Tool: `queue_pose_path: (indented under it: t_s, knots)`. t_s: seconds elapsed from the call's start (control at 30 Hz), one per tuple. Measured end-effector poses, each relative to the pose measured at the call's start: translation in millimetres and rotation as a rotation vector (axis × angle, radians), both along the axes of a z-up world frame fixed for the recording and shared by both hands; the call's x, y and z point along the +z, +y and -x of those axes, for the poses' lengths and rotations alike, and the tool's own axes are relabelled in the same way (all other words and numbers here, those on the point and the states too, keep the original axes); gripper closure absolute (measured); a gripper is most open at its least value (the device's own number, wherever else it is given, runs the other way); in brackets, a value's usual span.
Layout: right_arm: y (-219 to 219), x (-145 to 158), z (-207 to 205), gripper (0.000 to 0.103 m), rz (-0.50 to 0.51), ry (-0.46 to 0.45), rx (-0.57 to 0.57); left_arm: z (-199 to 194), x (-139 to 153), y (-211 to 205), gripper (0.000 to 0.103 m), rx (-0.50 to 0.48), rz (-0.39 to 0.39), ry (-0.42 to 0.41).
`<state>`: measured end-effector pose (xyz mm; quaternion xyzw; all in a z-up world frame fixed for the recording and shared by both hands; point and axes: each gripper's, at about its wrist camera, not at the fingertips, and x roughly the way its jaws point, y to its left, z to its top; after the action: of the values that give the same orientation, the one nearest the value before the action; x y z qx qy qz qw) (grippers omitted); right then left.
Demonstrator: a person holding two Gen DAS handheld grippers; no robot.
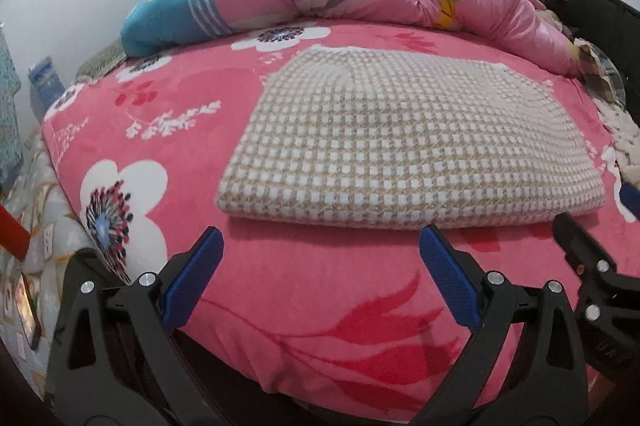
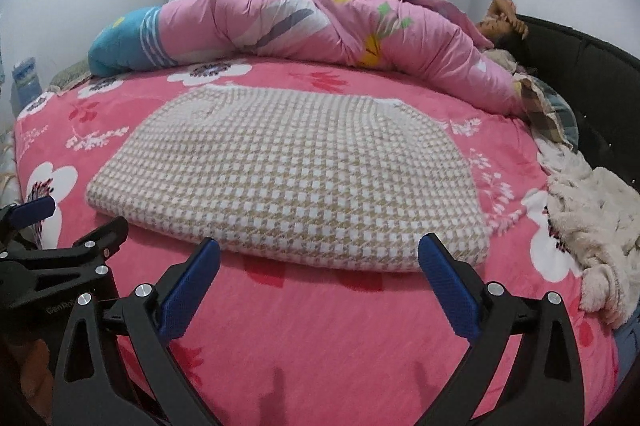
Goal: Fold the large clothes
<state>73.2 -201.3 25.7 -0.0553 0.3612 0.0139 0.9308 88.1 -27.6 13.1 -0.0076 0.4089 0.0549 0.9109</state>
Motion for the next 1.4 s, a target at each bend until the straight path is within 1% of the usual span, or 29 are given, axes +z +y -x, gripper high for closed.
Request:
queue_pose_path:
  t_s: [0.1,0.23,0.5,1.4]
  knots:
    - [-0.2,-3.9,-1.8,0.007,-0.008,0.019,-0.006,1.1,-1.3,1.8,0.008,0.002,0.024,0.002]
    - [-1.4,-6.2,-3.0,0.007,-0.023,0.034,-0.008,0.6,-3.5,0.5,0.008,-0.003,0.026,0.007]
    - [0.0,-8.1,-3.1,0.007,-0.019,0.043,-0.015,-1.7,-8.2,-0.1,0.008,-0.012,0.057,0.032]
    - [-4.9,-8.5,-2.6,0.007,-0.016,0.049,-0.025,0.5,-11.9,2.1,0.008,0.012,0.053,0.046]
